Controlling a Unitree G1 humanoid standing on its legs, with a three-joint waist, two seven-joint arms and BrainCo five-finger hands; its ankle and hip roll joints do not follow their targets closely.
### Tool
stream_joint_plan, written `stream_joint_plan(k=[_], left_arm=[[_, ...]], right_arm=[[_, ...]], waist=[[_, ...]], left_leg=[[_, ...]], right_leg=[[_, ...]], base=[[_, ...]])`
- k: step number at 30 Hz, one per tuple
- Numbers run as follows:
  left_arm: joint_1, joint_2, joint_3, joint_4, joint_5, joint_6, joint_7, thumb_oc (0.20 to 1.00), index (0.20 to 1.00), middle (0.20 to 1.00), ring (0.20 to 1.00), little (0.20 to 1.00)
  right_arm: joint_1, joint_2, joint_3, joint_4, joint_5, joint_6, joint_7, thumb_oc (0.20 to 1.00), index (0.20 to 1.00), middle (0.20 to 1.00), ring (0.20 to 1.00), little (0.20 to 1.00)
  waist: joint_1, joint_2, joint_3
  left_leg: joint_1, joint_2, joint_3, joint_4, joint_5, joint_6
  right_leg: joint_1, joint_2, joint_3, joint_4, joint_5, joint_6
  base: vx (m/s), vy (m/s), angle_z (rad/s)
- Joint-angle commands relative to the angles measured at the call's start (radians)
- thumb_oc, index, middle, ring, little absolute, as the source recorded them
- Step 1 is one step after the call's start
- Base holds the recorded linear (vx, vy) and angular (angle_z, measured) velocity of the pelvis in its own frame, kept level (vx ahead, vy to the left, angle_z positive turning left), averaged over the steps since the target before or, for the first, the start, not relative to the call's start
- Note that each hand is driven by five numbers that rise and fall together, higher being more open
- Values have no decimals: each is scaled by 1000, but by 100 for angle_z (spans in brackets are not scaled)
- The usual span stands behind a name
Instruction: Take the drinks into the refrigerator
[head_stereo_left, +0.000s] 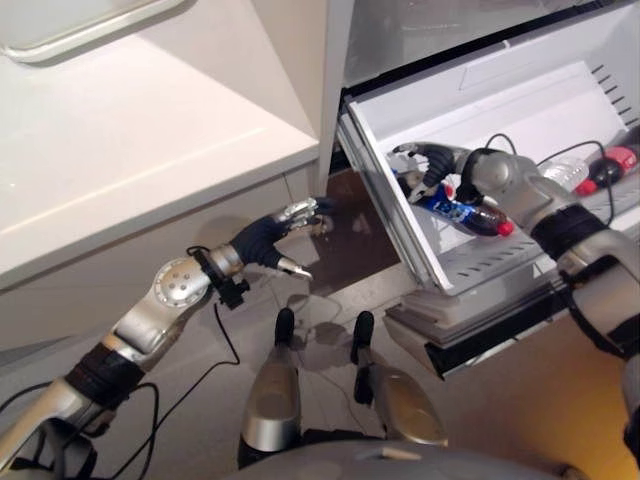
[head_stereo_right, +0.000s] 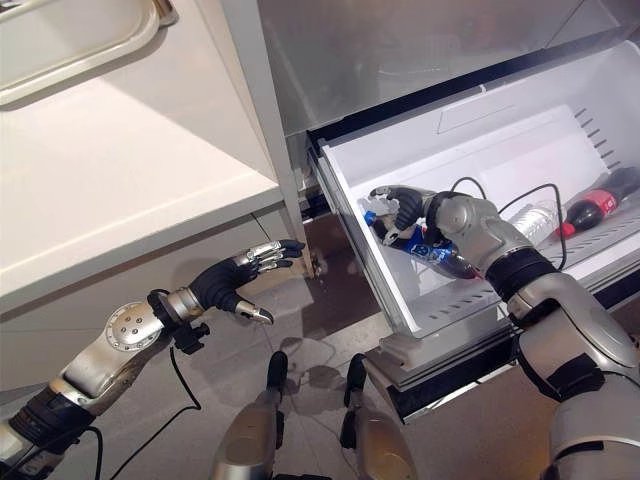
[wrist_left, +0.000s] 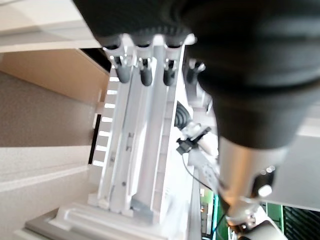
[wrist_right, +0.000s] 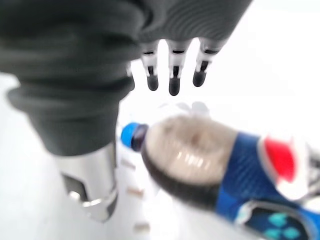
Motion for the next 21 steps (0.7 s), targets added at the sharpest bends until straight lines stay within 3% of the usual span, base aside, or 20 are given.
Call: stream_joint_plan(k=[1, 9, 10, 13, 16, 19, 21], left_arm=[[61, -26, 34, -66, -5, -40, -19, 1000, 1000, 1000, 1000, 1000], [106, -9, 80, -55, -24, -47, -37, 1000, 1000, 1000, 1000, 1000], [135, -7, 109, -57, -34, -53, -36, 1000, 1000, 1000, 1000, 1000], [161, -7, 130, -57, -38, -60, -35, 1000, 1000, 1000, 1000, 1000], [239, -27, 202, -58, -33, -66, -34, 1000, 1000, 1000, 1000, 1000], [295, -48, 254, -49, -34, -73, -37, 1000, 1000, 1000, 1000, 1000], [313, -57, 271, -49, -30, -75, -39, 1000, 1000, 1000, 1000, 1000]], right_arm=[[-85, -107, -6, -66, -53, -43, -65, 1000, 1000, 1000, 1000, 1000], [-33, -253, -85, -246, -29, -89, -87, 1000, 1000, 1000, 1000, 1000], [-6, -303, -124, -303, 1, -106, -95, 1000, 1000, 1000, 1000, 1000], [64, -335, -204, -357, 46, -117, -103, 1000, 1000, 1000, 1000, 1000], [258, -394, -412, -510, 106, -154, -123, 1000, 1000, 1000, 1000, 1000], [519, -372, -664, -619, 144, -175, -135, 1000, 1000, 1000, 1000, 1000], [616, -360, -763, -665, 146, -181, -137, 1000, 1000, 1000, 1000, 1000]], waist=[[-2, -7, -101], [-11, -37, -152], [-20, -39, -162], [-28, -43, -174], [-52, -42, -197], [-68, -45, -214], [-69, -46, -221]], left_leg=[[38, 77, 4, -15, -18, -20], [74, 65, 24, -9, -41, -18], [80, 60, 34, -6, -47, -15], [89, 56, 41, -6, -52, -12], [102, 47, 52, -8, -62, -7], [113, 41, 64, -8, -72, -3], [117, 39, 66, -9, -75, -2]], right_leg=[[-90, -125, 20, 222, -82, 116], [-36, -129, 33, 164, -71, 121], [-30, -130, 42, 155, -65, 123], [-24, -131, 49, 148, -61, 126], [-10, -135, 65, 131, -57, 131], [-2, -139, 76, 117, -53, 135], [1, -140, 78, 112, -52, 137]], base=[[42, 5, 0], [23, 7, -4], [26, 31, -13], [33, 30, -15], [42, 35, -6], [39, 33, -19], [46, 16, -10]])
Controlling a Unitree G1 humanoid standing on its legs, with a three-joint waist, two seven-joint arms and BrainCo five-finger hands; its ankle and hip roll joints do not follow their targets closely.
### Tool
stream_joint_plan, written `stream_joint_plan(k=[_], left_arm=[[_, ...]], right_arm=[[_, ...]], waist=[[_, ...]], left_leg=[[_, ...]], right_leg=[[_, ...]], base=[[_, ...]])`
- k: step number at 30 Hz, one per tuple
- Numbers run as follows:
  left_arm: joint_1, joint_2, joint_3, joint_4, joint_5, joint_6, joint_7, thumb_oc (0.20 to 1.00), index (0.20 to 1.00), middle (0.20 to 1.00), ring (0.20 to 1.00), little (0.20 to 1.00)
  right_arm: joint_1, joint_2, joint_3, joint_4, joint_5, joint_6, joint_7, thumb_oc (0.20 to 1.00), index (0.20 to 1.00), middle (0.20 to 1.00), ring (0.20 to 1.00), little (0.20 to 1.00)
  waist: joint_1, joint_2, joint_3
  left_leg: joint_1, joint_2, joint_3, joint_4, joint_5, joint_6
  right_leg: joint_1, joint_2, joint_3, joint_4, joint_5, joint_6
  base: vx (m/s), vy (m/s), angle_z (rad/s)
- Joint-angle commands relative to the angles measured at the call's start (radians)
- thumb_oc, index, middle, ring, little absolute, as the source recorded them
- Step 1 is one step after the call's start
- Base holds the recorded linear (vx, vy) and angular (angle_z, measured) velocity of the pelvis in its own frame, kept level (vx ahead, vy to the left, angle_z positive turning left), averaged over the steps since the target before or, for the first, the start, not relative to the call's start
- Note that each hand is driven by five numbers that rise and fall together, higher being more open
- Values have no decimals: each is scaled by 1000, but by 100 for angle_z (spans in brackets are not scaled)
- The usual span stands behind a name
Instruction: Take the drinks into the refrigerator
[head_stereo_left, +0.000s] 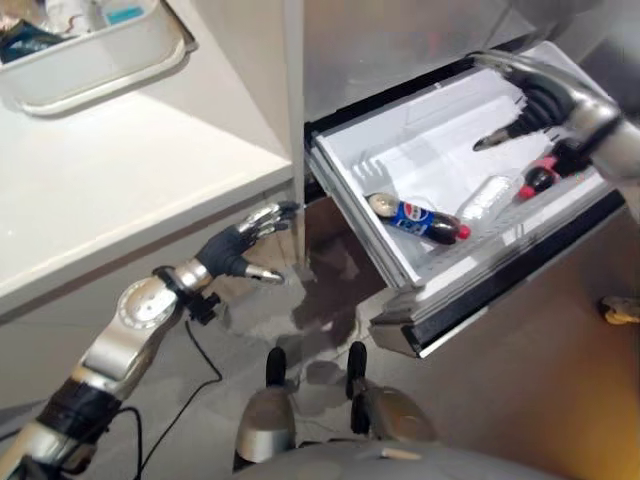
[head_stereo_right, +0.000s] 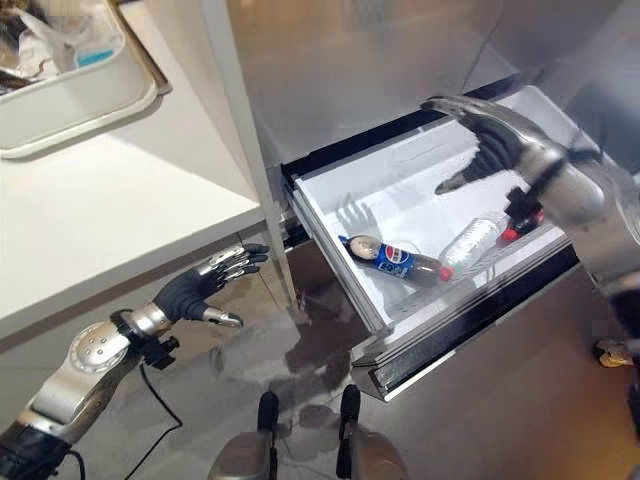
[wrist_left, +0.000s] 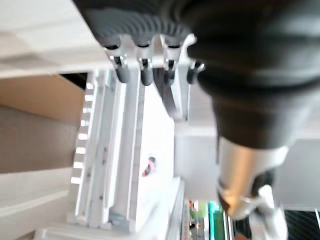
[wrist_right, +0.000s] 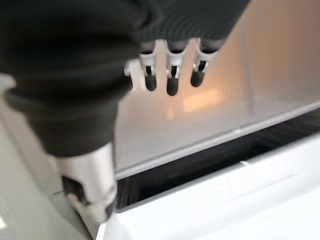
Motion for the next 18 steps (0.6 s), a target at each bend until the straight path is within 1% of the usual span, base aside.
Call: stream_joint_plan(k=[1, 2, 3, 4, 5, 6, 7, 8, 10, 13, 14, 15, 16, 17, 18], left_arm=[[50, -38, 45, -34, -24, -70, -5, 1000, 1000, 1000, 1000, 1000], [59, -53, 54, -22, -25, -72, -3, 1000, 1000, 1000, 1000, 1000], [58, -50, 50, -22, -24, -72, -3, 1000, 1000, 1000, 1000, 1000], [77, -78, 72, -5, 0, -87, 11, 1000, 1000, 1000, 1000, 1000], [77, -76, 69, -5, 2, -88, 11, 1000, 1000, 1000, 1000, 1000], [99, -101, 98, 9, 11, -98, 24, 1000, 1000, 1000, 1000, 1000], [101, -99, 98, 8, 12, -98, 24, 1000, 1000, 1000, 1000, 1000], [122, -121, 127, 20, 26, -110, 38, 1000, 1000, 1000, 1000, 1000], [136, -141, 149, 29, 35, -121, 49, 1000, 1000, 1000, 1000, 1000], [146, -166, 161, 44, 48, -140, 61, 1000, 1000, 1000, 1000, 1000], [147, -175, 163, 51, 55, -144, 67, 1000, 1000, 1000, 1000, 1000], [147, -174, 162, 51, 56, -145, 68, 1000, 1000, 1000, 1000, 1000], [150, -182, 167, 53, 63, -147, 69, 1000, 1000, 1000, 1000, 1000], [158, -196, 174, 55, 73, -155, 76, 1000, 1000, 1000, 1000, 1000], [159, -195, 175, 55, 73, -155, 76, 1000, 1000, 1000, 1000, 1000]], right_arm=[[112, 44, -142, -36, 51, -71, -64, 1000, 1000, 1000, 1000, 1000], [154, 76, -175, -39, 56, -78, -72, 1000, 1000, 1000, 1000, 1000], [169, 79, -187, -46, 55, -77, -71, 1000, 1000, 1000, 1000, 1000], [256, 159, -263, -47, 29, -93, -119, 1000, 1000, 1000, 1000, 1000], [267, 164, -269, -52, 25, -94, -121, 1000, 1000, 1000, 1000, 1000], [320, 217, -306, -64, -14, -105, -141, 1000, 1000, 1000, 1000, 1000], [327, 220, -309, -69, -17, -104, -141, 1000, 1000, 1000, 1000, 1000], [376, 290, -343, -66, -41, -115, -175, 1000, 1000, 1000, 1000, 1000], [422, 361, -363, -77, -69, -125, -201, 1000, 1000, 1000, 1000, 1000], [469, 458, -383, -74, -42, -149, -220, 1000, 1000, 1000, 1000, 1000], [481, 480, -385, -61, -39, -154, -232, 1000, 1000, 1000, 1000, 1000], [483, 481, -385, -61, -40, -155, -232, 1000, 1000, 1000, 1000, 1000], [498, 503, -387, -56, -43, -157, -236, 1000, 1000, 1000, 1000, 1000], [519, 535, -383, -48, -47, -165, -245, 1000, 1000, 1000, 1000, 1000], [520, 536, -382, -49, -47, -165, -245, 1000, 1000, 1000, 1000, 1000]], waist=[[3, -15, -96], [-2, -14, -98], [2, -16, -99], [-5, -13, -106], [-2, -15, -107], [-5, -14, -113], [-3, -15, -114], [-7, -13, -117], [-9, -13, -122], [-15, -11, -127], [-18, -12, -128], [-17, -13, -128], [-23, -8, -133], [-29, -8, -135], [-28, -9, -135]], left_leg=[[17, 48, 1, 20, -81, -5], [19, 47, 2, 18, -82, -4], [20, 47, 2, 17, -82, -4], [26, 44, 6, 15, -86, -2], [27, 44, 6, 15, -87, -2], [35, 42, 17, 12, -91, 1], [36, 42, 18, 12, -91, 1], [43, 40, 27, 13, -98, 5], [52, 39, 37, 15, -104, 7], [65, 39, 43, 12, -108, 8], [62, 37, 46, 15, -99, 8], [63, 36, 47, 14, -99, 8], [72, 36, 49, 10, -110, 9], [75, 36, 56, 13, -104, 9], [77, 36, 58, 12, -105, 9]], right_leg=[[-58, -136, 20, 117, -48, 139], [-55, -136, 23, 113, -47, 139], [-54, -136, 22, 111, -47, 139], [-49, -137, 30, 100, -42, 140], [-48, -137, 30, 99, -42, 141], [-44, -138, 39, 88, -36, 143], [-43, -137, 40, 86, -35, 143], [-42, -137, 51, 78, -29, 145], [-38, -135, 63, 74, -29, 145], [-30, -133, 71, 70, -30, 146], [-35, -134, 74, 70, -20, 144], [-34, -134, 74, 69, -20, 144], [-27, -132, 75, 66, -29, 146], [-28, -131, 85, 64, -19, 145], [-27, -131, 86, 64, -19, 145]], base=[[45, 11, -11], [44, 11, -10], [37, 8, -8], [31, 10, -7], [52, 19, -6], [26, 12, -5], [48, 19, -11], [34, 14, -20], [37, 13, -24], [10, 4, -13], [-23, -5, -10], [20, 7, -10], [31, 10, -10], [31, 10, -5], [28, 14, -5]])
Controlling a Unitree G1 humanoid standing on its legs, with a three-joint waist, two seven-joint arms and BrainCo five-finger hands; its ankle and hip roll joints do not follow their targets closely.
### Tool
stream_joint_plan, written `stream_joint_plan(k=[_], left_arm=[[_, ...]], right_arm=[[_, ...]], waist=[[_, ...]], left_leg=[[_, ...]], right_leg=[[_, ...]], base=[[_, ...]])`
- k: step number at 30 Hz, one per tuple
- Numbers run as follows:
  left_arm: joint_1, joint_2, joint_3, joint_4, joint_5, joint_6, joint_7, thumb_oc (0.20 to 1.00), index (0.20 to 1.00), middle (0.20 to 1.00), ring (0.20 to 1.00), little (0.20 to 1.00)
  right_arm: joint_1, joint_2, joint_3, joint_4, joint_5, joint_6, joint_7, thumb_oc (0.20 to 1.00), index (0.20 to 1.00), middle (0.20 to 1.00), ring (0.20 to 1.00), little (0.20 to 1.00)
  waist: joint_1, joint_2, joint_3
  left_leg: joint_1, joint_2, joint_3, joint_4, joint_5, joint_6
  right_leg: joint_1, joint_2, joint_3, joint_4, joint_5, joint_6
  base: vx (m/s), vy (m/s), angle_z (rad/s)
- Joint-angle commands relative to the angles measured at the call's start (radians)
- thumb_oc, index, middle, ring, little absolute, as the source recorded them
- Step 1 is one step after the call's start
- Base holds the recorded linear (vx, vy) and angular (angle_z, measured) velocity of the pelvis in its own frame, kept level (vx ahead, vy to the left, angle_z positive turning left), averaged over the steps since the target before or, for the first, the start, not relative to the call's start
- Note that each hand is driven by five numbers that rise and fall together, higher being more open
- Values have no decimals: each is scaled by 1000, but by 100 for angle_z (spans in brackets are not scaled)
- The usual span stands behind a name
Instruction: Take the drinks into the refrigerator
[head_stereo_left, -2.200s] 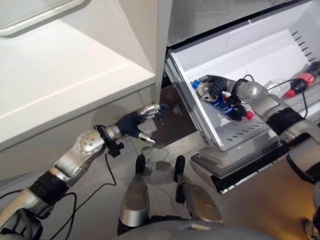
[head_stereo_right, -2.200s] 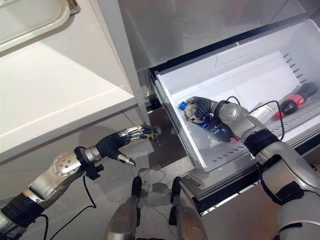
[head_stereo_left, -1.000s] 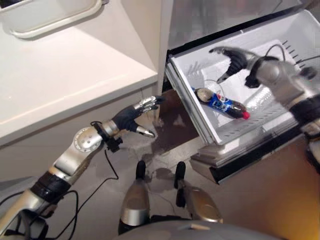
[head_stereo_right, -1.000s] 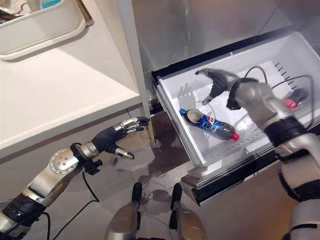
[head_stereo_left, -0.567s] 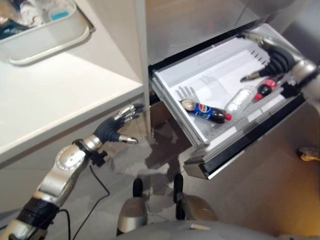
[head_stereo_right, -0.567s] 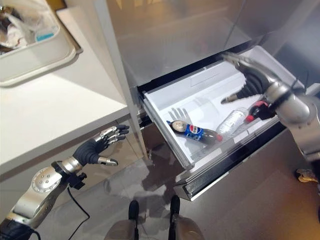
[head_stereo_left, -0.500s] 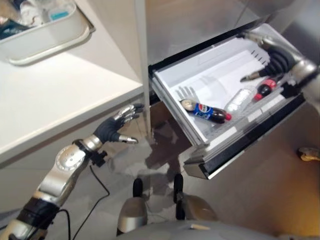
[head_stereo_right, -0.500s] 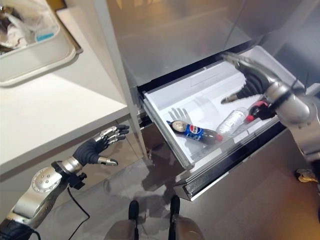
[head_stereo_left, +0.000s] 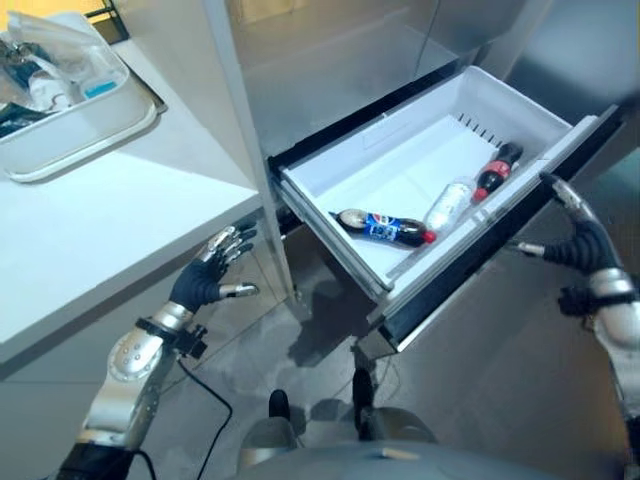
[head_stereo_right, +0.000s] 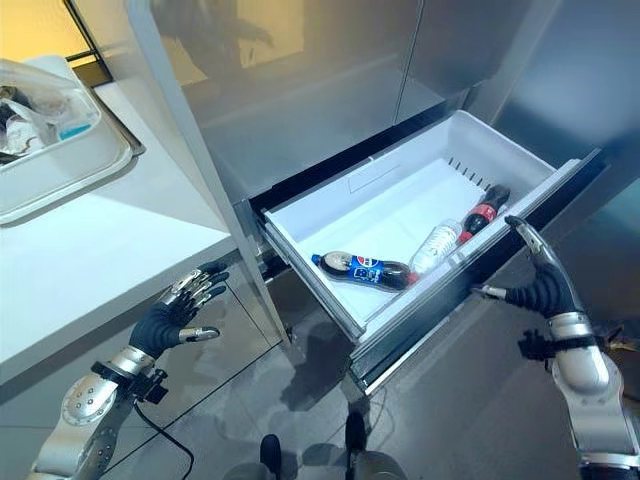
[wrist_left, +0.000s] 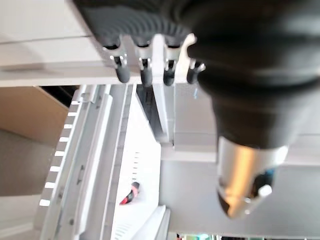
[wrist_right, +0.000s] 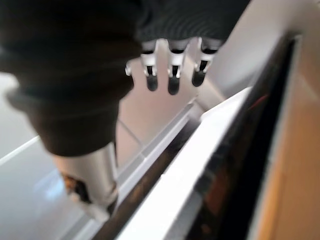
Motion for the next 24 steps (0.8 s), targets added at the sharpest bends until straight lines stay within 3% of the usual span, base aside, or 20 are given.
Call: stream_joint_plan(k=[1, 10, 12, 13, 17, 19, 20, 21, 24], left_arm=[[6, 2, 40, 10, 28, -81, 22, 1000, 1000, 1000, 1000, 1000], [32, -21, 45, 6, 50, -99, 51, 1000, 1000, 1000, 1000, 1000], [32, -13, 43, 0, 54, -103, 52, 1000, 1000, 1000, 1000, 1000], [32, -8, 37, -2, 54, -109, 61, 1000, 1000, 1000, 1000, 1000], [27, -6, 33, -3, 58, -108, 81, 1000, 1000, 1000, 1000, 1000], [23, -7, 30, -3, 60, -109, 84, 1000, 1000, 1000, 1000, 1000], [20, -9, 29, 0, 61, -110, 88, 1000, 1000, 1000, 1000, 1000], [12, -14, 22, -2, 60, -109, 95, 1000, 1000, 1000, 1000, 1000], [2, -19, 13, -4, 56, -109, 101, 1000, 1000, 1000, 1000, 1000]], right_arm=[[-39, 11, -23, -9, 13, -69, -43, 1000, 1000, 1000, 1000, 1000], [71, 50, 81, 173, -36, -62, -53, 1000, 1000, 1000, 1000, 1000], [82, 36, 129, 270, -80, -49, -65, 1000, 1000, 1000, 1000, 1000], [80, 41, 178, 407, -102, -37, -94, 1000, 1000, 1000, 1000, 1000], [57, 67, 268, 544, -103, -21, -87, 1000, 1000, 1000, 1000, 1000], [51, 70, 294, 564, -104, -18, -76, 595, 595, 595, 595, 595], [41, 73, 321, 593, -109, -15, -74, 344, 344, 344, 344, 344], [20, 87, 370, 645, -103, -5, -58, 200, 200, 200, 200, 200], [-21, 99, 428, 685, -99, 4, -48, 200, 200, 200, 200, 200]], waist=[[13, -38, -43], [-7, -24, -47], [-9, -21, -46], [-9, -18, -45], [-9, -15, -42], [-7, -15, -41], [-7, -15, -40], [-1, -14, -39], [7, -14, -36]], left_leg=[[53, 31, -7, 10, -106, 13], [85, 28, 25, 12, -114, 12], [87, 28, 27, 10, -114, 12], [90, 26, 28, 9, -114, 10], [93, 25, 31, 7, -113, 8], [94, 24, 31, 6, -112, 8], [95, 24, 31, 6, -112, 7], [96, 24, 31, 6, -111, 6], [97, 26, 30, 6, -111, 5]], right_leg=[[-36, -144, 18, 95, -47, 152], [-28, -138, 48, 90, -41, 154], [-28, -137, 49, 90, -39, 155], [-28, -137, 50, 89, -37, 156], [-25, -139, 51, 87, -33, 158], [-24, -139, 51, 86, -32, 159], [-23, -140, 50, 85, -31, 160], [-20, -142, 49, 85, -30, 159], [-17, -144, 44, 85, -30, 159]], base=[[15, 10, -7], [13, 11, -13], [-12, 5, -6], [-7, 12, -5], [0, 3, -1], [0, 0, 0], [-13, -1, -3], [-9, 0, -3], [0, 0, 0]])
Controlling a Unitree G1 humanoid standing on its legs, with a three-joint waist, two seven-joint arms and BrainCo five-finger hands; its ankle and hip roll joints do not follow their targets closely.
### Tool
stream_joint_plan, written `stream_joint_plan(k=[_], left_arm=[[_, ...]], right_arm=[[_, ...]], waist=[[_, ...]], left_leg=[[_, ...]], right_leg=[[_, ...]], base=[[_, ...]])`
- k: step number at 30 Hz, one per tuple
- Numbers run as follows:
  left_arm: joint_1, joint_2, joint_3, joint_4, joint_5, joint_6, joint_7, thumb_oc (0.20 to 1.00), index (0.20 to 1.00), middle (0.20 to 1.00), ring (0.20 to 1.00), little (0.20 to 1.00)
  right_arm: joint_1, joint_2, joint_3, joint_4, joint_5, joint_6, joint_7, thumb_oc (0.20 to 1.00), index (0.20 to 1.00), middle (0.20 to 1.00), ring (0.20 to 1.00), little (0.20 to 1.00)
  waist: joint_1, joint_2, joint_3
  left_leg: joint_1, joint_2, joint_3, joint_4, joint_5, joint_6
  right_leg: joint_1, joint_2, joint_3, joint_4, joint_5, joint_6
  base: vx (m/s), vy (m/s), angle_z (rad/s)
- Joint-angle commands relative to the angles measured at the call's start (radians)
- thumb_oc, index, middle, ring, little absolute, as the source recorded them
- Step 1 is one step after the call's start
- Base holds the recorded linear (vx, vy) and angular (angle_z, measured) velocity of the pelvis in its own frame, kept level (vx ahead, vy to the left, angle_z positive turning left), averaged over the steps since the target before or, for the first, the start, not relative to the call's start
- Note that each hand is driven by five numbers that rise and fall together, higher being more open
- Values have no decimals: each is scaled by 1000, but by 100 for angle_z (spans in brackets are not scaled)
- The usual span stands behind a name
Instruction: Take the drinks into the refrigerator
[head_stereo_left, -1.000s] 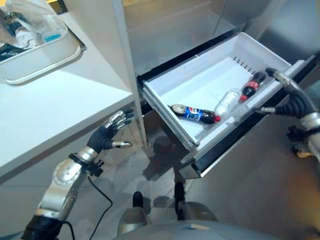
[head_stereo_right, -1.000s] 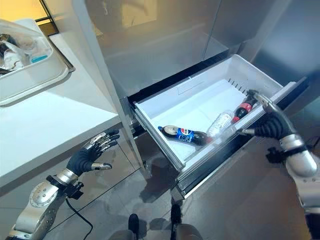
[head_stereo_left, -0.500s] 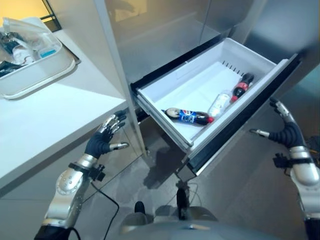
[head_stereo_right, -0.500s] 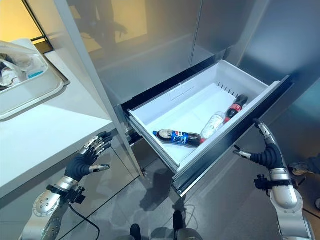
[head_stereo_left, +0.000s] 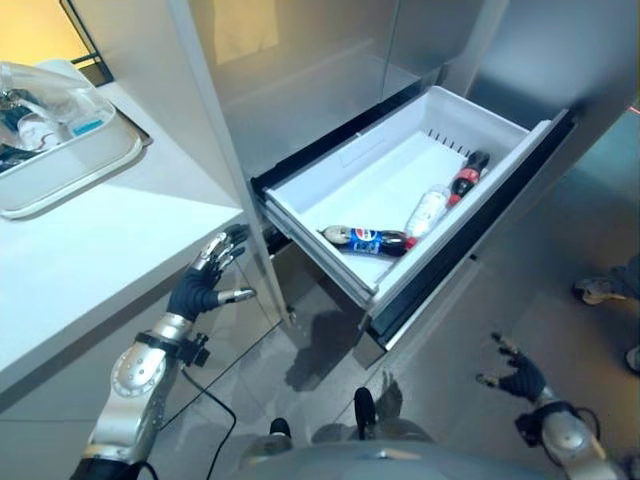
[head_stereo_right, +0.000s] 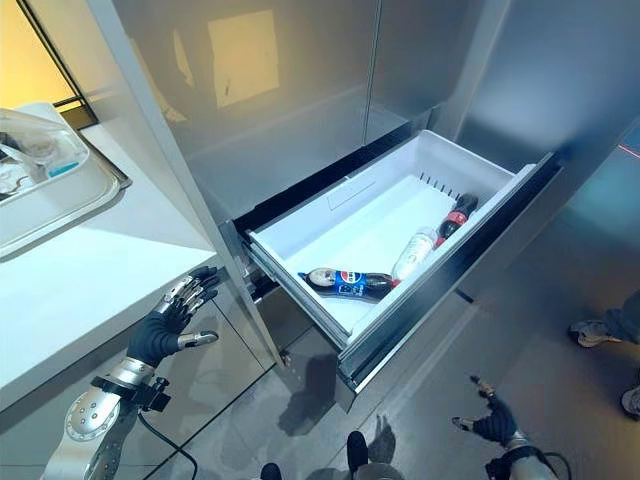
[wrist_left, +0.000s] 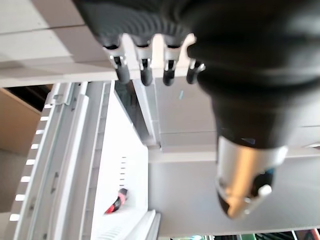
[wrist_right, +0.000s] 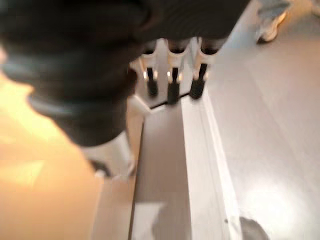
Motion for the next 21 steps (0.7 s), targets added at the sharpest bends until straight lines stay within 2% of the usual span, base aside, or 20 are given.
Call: stream_joint_plan(k=[1, 7, 21], left_arm=[[-45, 27, 4, -11, 18, -68, 25, 1000, 1000, 1000, 1000, 1000], [-67, 30, -26, -19, 11, -65, 30, 1000, 1000, 1000, 1000, 1000], [-91, 40, -79, -16, 0, -51, 25, 1000, 1000, 1000, 1000, 1000]], right_arm=[[-127, 7, 50, 8, -8, -7, 6, 200, 200, 200, 200, 200], [-222, 3, 124, 49, -22, 2, -10, 200, 200, 200, 200, 200], [-378, -63, 159, -9, -19, 10, -48, 200, 200, 200, 200, 200]], waist=[[18, -25, 12], [38, -25, 12], [87, -23, 9]], left_leg=[[43, 24, -27, 12, -94, 5], [43, 25, -38, 12, -95, 5], [40, 23, -72, 13, -92, 8]], right_leg=[[-48, -149, -4, 101, -39, 152], [-37, -152, -18, 99, -42, 150], [-9, -162, -58, 97, -52, 146]], base=[[0, 0, 0], [0, 0, 0], [24, -3, 7]])
